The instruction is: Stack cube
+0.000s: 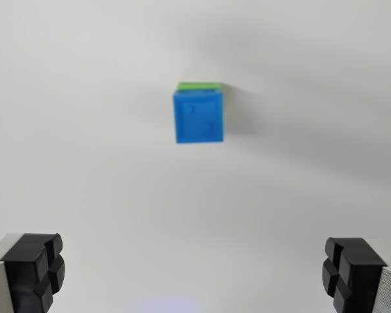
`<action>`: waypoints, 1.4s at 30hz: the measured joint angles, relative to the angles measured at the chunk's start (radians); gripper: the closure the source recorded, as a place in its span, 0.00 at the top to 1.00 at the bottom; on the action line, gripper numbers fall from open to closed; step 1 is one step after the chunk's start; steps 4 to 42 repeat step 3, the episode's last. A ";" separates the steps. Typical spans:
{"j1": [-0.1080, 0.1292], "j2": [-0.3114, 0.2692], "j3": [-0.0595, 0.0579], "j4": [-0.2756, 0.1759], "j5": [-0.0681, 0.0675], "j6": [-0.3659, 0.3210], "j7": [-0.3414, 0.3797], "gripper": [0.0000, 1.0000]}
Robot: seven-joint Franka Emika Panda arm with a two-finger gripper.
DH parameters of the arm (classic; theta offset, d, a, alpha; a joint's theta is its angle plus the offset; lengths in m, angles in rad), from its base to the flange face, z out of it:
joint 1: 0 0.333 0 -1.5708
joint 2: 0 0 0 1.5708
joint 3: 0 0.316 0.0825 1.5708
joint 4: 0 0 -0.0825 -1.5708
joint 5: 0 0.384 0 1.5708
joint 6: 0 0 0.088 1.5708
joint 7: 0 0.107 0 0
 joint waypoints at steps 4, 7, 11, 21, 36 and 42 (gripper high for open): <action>0.000 0.000 0.000 0.000 0.000 0.000 0.000 1.00; 0.000 0.000 0.000 0.000 0.000 0.000 0.000 1.00; 0.000 0.000 0.000 0.000 0.000 0.000 0.000 1.00; 0.000 0.000 0.000 0.000 0.000 0.000 0.000 1.00; 0.000 0.000 0.000 0.000 0.000 0.000 0.000 1.00; 0.000 0.000 0.000 0.000 0.000 0.000 0.000 1.00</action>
